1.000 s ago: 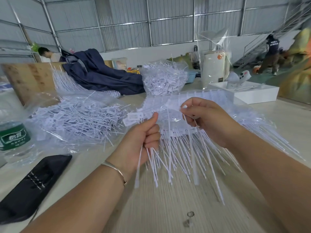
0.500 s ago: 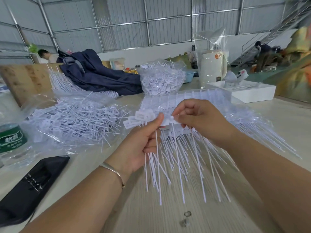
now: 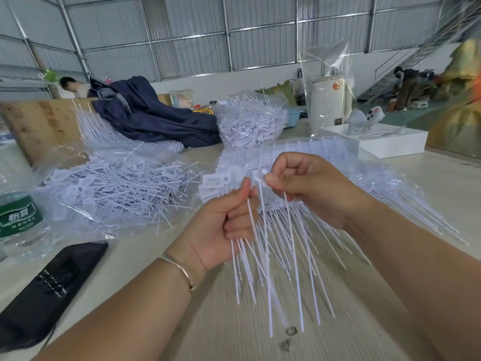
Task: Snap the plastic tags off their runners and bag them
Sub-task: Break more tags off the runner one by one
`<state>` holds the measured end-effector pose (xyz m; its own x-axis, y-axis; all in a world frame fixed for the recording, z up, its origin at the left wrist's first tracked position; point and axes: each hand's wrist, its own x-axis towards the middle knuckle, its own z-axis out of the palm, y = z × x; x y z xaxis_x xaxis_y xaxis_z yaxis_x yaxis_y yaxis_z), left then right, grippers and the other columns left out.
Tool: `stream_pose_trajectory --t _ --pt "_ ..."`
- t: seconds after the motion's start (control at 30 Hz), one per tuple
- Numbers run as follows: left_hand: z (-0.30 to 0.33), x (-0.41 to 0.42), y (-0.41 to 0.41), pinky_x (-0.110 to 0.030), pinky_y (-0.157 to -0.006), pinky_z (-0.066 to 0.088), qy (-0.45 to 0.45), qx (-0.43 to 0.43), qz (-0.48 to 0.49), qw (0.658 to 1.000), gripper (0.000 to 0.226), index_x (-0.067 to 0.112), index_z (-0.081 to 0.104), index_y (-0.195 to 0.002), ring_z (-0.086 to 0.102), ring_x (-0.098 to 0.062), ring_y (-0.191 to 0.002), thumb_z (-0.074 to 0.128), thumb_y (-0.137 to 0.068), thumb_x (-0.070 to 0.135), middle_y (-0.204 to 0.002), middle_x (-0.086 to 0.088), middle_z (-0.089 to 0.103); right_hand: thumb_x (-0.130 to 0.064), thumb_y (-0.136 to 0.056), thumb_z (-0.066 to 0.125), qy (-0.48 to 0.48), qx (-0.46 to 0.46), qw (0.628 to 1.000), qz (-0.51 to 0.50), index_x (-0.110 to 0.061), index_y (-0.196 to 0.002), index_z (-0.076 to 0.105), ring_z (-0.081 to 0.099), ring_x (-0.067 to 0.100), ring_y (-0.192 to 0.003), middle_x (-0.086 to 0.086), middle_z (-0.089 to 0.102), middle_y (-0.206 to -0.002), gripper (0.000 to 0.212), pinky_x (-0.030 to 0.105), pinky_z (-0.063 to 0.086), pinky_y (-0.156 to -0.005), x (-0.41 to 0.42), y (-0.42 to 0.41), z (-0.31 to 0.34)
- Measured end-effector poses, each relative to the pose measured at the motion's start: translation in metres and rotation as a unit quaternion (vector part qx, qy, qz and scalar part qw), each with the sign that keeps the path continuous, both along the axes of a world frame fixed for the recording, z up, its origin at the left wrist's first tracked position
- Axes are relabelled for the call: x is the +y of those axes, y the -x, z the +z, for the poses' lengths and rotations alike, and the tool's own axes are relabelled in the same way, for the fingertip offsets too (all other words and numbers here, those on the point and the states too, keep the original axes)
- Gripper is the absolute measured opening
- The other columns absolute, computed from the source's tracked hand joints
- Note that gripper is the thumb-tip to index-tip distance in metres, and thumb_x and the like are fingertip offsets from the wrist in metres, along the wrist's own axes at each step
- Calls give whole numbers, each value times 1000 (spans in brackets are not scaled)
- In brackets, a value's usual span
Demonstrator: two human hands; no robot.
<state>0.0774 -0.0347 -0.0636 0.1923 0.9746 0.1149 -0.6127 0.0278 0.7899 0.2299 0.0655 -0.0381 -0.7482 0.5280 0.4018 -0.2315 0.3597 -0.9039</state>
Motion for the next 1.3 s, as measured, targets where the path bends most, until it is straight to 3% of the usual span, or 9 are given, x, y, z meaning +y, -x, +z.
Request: stream_pose_trajectory --t 0.17,0.33,0.53,0.67,0.8,1.0,1.13,1.2,1.3 --pt "-3 2 -11 -13 -35 18 9 50 -76 996 37 9 73 -84 21 -4 -37 63 -84 44 -47 11 34 -41 -71 72 28 -40 997 52 9 -92 62 40 15 -58 -1 58 -60 55 26 32 -60 -7 7 -5" --pt "1 9 -3 -13 -33 18 0 40 41 998 28 16 62 -65 23 -3 -38 64 -82 38 -51 9 34 -50 -67 73 -13 -35 998 -47 -6 -70 57 37 11 -46 3 43 -51 46 16 33 -48 -8 3 3" --pt "4 7 14 -13 -30 18 64 61 185 979 26 17 49 -64 36 -4 -41 73 -69 27 -62 2 48 -36 -60 85 -40 -48 994 -95 -13 -75 65 33 11 -48 2 41 -52 35 20 28 -48 1 0 2" --pt "1 8 10 -13 -31 17 70 161 173 969 18 19 56 -74 30 -2 -37 73 -70 27 -57 6 47 -25 -73 83 -76 -67 991 -89 -13 -74 67 36 13 -50 6 40 -53 20 18 32 -51 6 -3 0" --pt "2 7 10 -15 -35 13 70 217 170 959 22 23 58 -53 22 -2 -36 71 -71 22 -51 9 29 -4 -77 77 -58 -66 993 -75 -3 -68 66 41 8 -47 0 48 -49 14 15 37 -48 12 -11 3" --pt "3 7 1 -15 -37 18 87 424 221 874 33 21 45 -60 22 -9 -38 70 -75 5 -47 7 27 2 -73 73 -97 -204 973 -39 0 -59 59 36 6 -43 1 41 -48 19 12 33 -46 5 -15 7" --pt "-2 7 4 -16 -37 24 57 562 392 726 40 18 45 -45 34 -7 -36 72 -73 6 -38 11 36 -3 -73 73 -107 -226 967 -47 -8 -48 54 30 12 -46 8 34 -50 32 18 28 -49 4 -17 10" --pt "-1 6 12 -14 -36 24 60 510 416 751 42 20 53 -42 34 -4 -35 76 -75 8 -38 14 38 -9 -74 74 -77 -149 983 -69 -10 -50 55 33 11 -47 4 38 -50 31 17 32 -50 7 -19 14" --pt "3 6 12 -17 -38 28 83 338 335 875 25 18 62 -69 36 -5 -39 80 -73 1 -48 10 51 -16 -76 78 -56 -76 992 -83 -9 -66 62 36 7 -46 -6 42 -49 20 12 34 -48 8 -16 14"
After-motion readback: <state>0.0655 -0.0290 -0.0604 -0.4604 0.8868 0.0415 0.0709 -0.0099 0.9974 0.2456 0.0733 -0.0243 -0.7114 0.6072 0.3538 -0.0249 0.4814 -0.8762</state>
